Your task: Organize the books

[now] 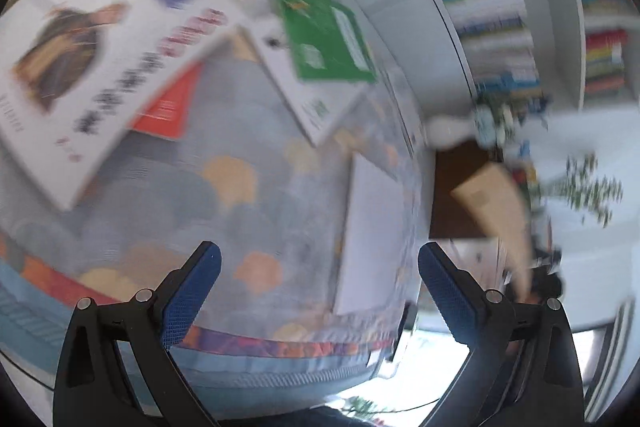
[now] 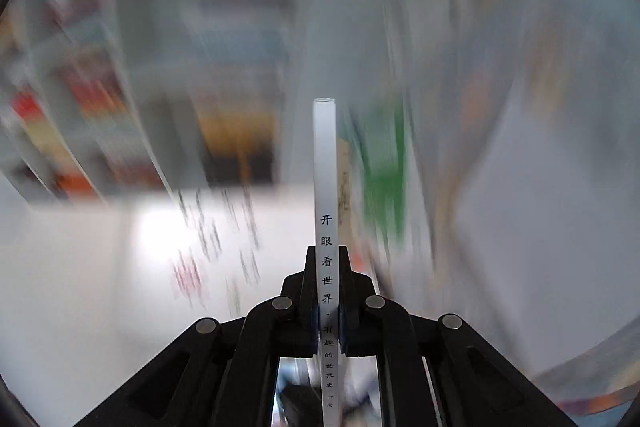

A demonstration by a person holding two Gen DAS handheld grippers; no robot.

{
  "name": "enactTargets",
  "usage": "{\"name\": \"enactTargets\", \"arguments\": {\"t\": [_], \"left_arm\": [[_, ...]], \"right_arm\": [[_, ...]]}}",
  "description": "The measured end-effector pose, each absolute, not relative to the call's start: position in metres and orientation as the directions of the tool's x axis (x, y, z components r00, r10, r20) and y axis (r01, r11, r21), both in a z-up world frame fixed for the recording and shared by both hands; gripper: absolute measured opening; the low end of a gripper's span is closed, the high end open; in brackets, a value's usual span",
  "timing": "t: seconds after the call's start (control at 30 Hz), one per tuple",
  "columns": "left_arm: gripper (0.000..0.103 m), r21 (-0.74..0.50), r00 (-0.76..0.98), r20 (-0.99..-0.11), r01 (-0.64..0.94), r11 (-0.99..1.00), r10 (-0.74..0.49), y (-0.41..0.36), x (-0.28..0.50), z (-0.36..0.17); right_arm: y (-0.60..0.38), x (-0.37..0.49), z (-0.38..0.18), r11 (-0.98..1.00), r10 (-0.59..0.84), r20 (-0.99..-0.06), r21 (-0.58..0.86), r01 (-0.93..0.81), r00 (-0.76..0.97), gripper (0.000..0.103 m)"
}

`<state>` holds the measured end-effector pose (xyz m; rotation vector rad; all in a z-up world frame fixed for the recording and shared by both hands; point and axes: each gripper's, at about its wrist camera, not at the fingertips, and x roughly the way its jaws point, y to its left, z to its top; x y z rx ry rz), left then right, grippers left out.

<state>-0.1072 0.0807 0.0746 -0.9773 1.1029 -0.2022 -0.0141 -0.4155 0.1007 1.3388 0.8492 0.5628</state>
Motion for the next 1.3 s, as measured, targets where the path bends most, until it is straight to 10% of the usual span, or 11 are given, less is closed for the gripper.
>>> {"name": "enactTargets", "arguments": {"t": [0.3, 0.4, 0.57, 0.83, 1.0, 1.3], "left_arm": [[0.099, -0.751, 0.295, -0.660, -0.239, 0.615, -0.691, 0.004, -0.097, 0.059], [0.099, -0.713, 0.264, -0.699, -0.193, 0.674, -0.664, -0.010, -0.100, 0.068], [0.099, -0.636, 0.271, -0.763, -0.149, 0.757, -0.587, -0.014, -0.098, 0.082], [0.099, -0.622, 0.199, -0.779, -0.120, 0.774, -0.595, -0.052, -0.081, 0.056], [0.099, -0.631, 0.170, -0.773, -0.106, 0.768, -0.612, -0.074, -0.071, 0.040], [0.101, -0.594, 0.094, -0.804, -0.077, 0.801, -0.587, -0.117, -0.050, -0.004]], "right_arm": [[-0.636, -0.008, 0.235, 0.108, 0.221, 0.100, 0.986, -0.126, 0.970, 0.012], [-0.688, -0.002, 0.222, -0.007, 0.032, 0.166, 0.986, -0.166, 0.986, 0.103], [-0.696, -0.028, 0.163, -0.173, -0.026, 0.082, 0.981, -0.085, 0.996, 0.103], [-0.642, -0.081, 0.188, 0.517, 0.261, -0.142, 0.856, -0.014, 0.955, 0.103], [-0.521, -0.061, 0.097, 0.583, 0.661, -0.447, 0.811, -0.038, 0.603, 0.103], [-0.419, -0.050, -0.072, 0.517, 0.828, -0.549, 0.827, 0.220, 0.114, 0.103]]}}
